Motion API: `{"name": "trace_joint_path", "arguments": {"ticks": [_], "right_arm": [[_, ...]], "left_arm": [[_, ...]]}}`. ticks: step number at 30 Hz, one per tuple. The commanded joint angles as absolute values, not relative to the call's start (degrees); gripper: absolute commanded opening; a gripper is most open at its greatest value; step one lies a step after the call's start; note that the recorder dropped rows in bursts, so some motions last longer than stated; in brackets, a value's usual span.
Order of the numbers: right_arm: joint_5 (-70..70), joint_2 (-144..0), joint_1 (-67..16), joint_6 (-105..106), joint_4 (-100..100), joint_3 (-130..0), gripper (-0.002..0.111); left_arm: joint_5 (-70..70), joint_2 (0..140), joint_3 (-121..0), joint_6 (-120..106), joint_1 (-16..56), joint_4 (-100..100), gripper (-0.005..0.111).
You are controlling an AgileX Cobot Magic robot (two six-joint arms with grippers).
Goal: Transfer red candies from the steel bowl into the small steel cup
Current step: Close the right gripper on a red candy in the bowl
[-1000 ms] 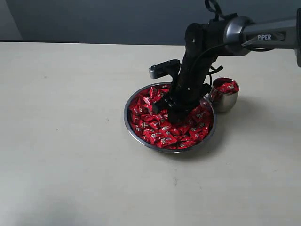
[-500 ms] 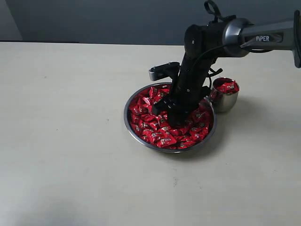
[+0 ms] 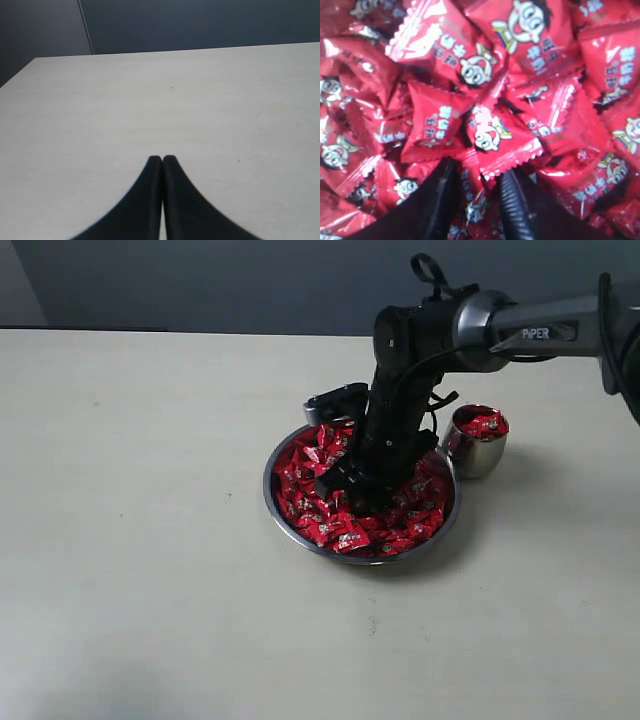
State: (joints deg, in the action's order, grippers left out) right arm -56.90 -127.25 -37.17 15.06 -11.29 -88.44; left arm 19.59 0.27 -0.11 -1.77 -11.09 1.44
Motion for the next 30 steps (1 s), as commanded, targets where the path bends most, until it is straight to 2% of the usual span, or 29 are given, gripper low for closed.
{"name": "trace_joint_path", "arguments": {"ticks": [1, 5, 6, 20, 30], "right_arm": [[-57.69, -128.45, -37.41, 14.8, -10.5, -87.96, 0.024], [-58.07, -128.28, -37.41, 14.8, -10.37, -87.96, 0.001], [-58.07, -128.23, -37.41, 14.8, -10.37, -87.96, -0.001], [-58.12, -122.3, -37.41, 14.28, -8.35, -90.69, -0.001], [-55.93, -117.74, -36.94, 7.78, 0.0, -90.69, -0.001]], "left_arm": [[19.14, 0.0, 0.0, -1.68, -10.72, 1.55, 0.0], [19.14, 0.0, 0.0, -1.68, -10.72, 1.55, 0.0], [19.14, 0.0, 0.0, -1.68, -10.72, 1.55, 0.0], [19.14, 0.0, 0.0, -1.68, -10.72, 1.55, 0.0], [19.14, 0.0, 0.0, -1.68, -10.72, 1.55, 0.0]]}}
